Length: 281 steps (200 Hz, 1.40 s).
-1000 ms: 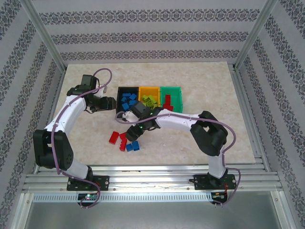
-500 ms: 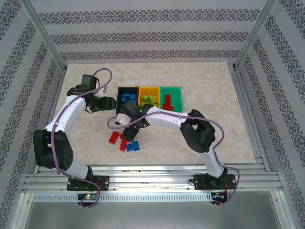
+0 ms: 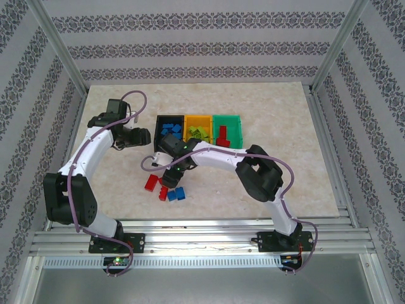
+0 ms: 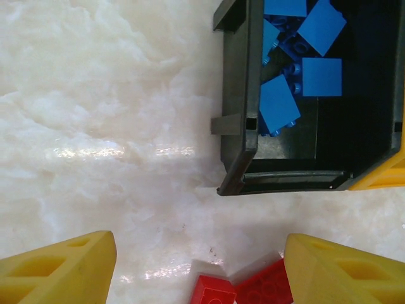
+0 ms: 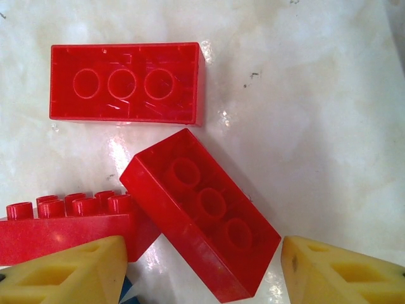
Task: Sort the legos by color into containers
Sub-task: Pick up the lego from the bottom-center of the table.
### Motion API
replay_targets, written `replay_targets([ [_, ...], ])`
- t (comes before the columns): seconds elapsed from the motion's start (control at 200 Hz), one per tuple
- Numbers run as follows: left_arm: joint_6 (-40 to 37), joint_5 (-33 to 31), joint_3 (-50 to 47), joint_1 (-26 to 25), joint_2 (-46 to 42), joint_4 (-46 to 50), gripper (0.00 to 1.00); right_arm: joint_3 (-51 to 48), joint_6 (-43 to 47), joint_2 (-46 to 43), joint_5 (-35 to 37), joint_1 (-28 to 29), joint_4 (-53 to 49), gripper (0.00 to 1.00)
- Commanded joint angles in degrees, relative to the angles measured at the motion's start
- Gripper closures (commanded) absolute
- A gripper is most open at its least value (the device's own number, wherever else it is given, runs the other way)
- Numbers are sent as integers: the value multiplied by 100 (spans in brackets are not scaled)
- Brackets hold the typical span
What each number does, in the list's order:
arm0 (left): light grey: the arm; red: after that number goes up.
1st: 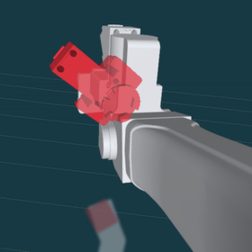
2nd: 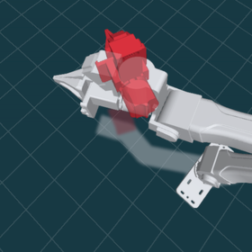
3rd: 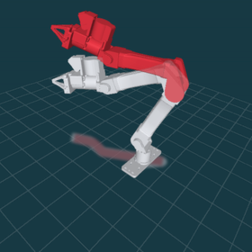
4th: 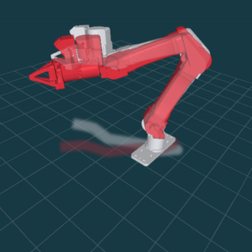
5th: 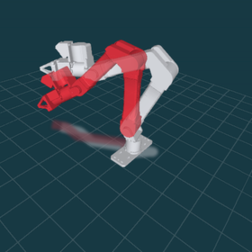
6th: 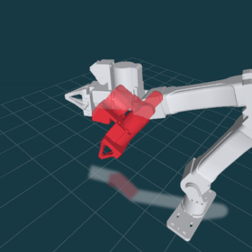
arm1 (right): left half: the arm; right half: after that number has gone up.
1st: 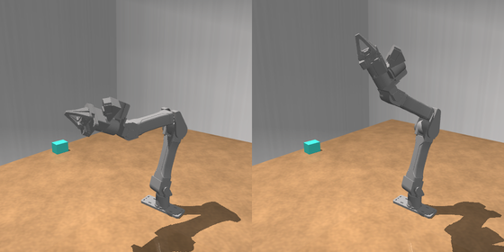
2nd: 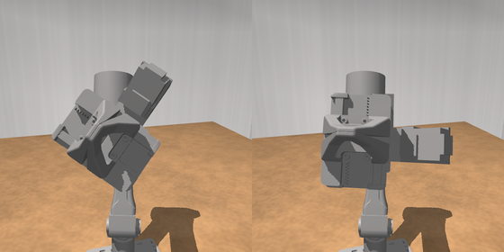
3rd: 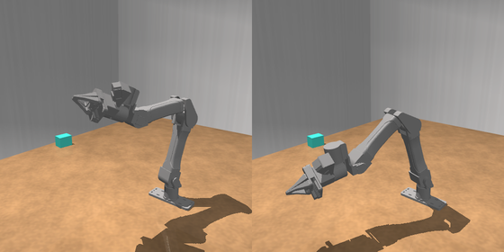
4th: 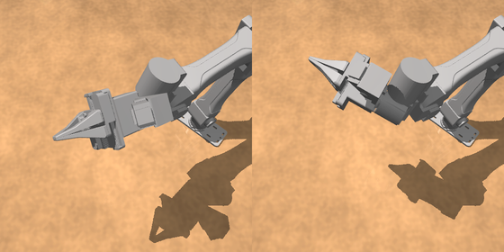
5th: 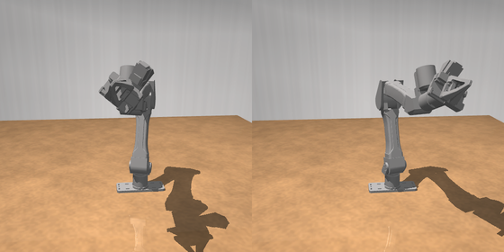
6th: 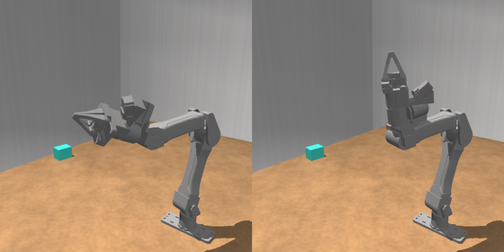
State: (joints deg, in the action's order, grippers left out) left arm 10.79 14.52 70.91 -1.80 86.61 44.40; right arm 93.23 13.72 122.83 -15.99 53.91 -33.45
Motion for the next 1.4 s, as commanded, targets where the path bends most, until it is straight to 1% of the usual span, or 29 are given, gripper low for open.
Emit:
replay_targets([
  [0.0,84,-75,-54,124,-171,51,29,-98,144,131,-139,76,-166,36],
  [0.115,83,-9,-52,124,-137,58,29,130,282,323,-279,71,-329,38],
  [0.27,73,-59,-47,128,-122,66,29,483,347,603,-458,76,-550,46],
  [0.39,73,-119,-51,136,-135,81,29,364,230,558,-539,53,-431,55],
  [0.595,83,-47,-25,145,-78,104,29,-51,76,305,-519,-171,-329,62],
  [0.759,66,22,-21,154,-68,90,29,-644,-108,-107,-632,-444,-3,62],
  [0.929,64,80,-16,162,-50,95,29,-884,-241,-298,-854,-608,113,62],
  [0.994,64,99,-16,163,-39,86,29,-894,-313,-349,-962,-593,154,59],
  [1.079,72,123,-16,162,-16,82,29,-855,-371,-395,-1003,-549,224,54],
  [1.179,73,133,-16,163,-6,93,29,-719,-405,-318,-1012,-506,236,51],
  [1.309,59,134,-16,163,-22,95,29,-552,-406,-83,-923,-443,164,53],
  [1.399,64,130,-16,163,-21,95,29,-530,-413,13,-908,-418,155,60],
])
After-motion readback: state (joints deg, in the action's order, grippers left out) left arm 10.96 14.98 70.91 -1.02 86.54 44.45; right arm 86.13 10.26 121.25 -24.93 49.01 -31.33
